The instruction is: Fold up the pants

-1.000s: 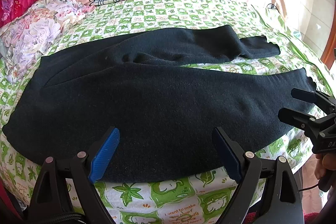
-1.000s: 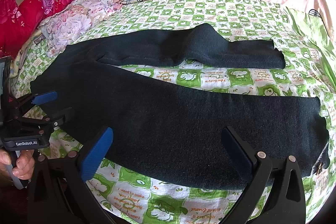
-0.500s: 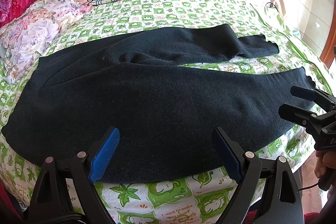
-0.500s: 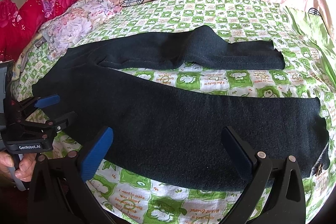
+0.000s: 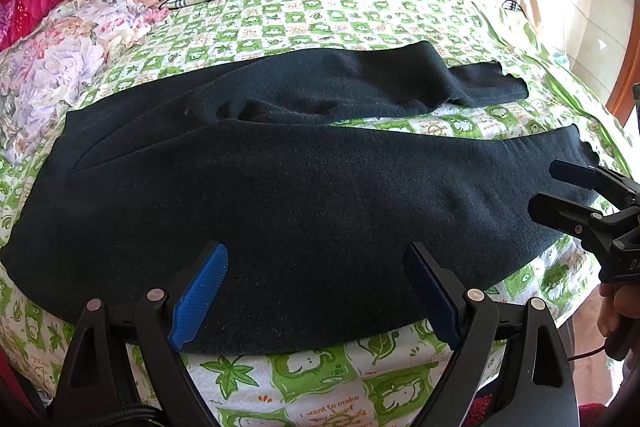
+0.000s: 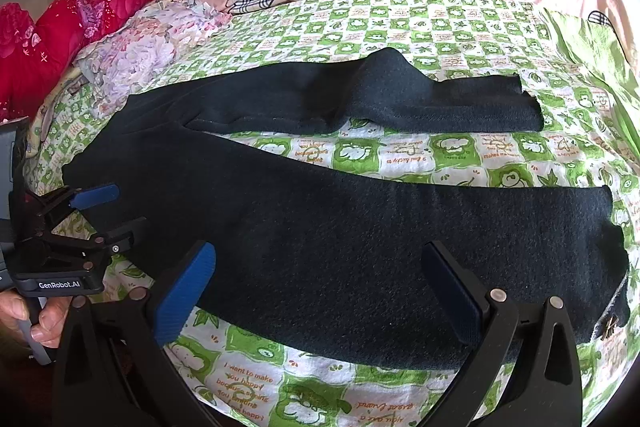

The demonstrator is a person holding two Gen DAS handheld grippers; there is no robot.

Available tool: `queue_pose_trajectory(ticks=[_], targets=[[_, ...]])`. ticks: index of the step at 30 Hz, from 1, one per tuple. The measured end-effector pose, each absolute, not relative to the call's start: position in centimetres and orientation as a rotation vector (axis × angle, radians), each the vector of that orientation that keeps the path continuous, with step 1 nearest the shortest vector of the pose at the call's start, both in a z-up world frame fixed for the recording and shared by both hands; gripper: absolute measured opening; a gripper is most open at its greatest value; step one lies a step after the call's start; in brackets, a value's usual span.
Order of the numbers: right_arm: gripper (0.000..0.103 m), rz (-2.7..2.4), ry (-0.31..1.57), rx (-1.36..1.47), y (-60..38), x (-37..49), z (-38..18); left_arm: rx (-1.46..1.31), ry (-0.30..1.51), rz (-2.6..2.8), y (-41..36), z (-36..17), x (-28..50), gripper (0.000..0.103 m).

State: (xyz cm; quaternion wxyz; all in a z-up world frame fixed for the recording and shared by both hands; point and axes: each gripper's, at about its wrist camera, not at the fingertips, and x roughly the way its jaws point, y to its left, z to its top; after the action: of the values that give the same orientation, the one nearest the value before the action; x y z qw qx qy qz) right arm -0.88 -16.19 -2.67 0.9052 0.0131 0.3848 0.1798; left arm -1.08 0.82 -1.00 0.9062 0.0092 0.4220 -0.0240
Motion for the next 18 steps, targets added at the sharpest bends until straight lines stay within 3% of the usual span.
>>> queue_pose_trajectory(ticks=[8, 18], targets=[[0.103, 0.417, 0.678, 0.129, -16.8, -0.5, -2.3, 0.036, 0.882, -0.071, 0.7, -0.9, -0.4, 0.091], [0.103, 0.358, 0.7, 0.108, -19.4, 2.2, -0.8, 0.033, 0.899, -0.123, 1.1, 0.2, 2.9, 0.091]])
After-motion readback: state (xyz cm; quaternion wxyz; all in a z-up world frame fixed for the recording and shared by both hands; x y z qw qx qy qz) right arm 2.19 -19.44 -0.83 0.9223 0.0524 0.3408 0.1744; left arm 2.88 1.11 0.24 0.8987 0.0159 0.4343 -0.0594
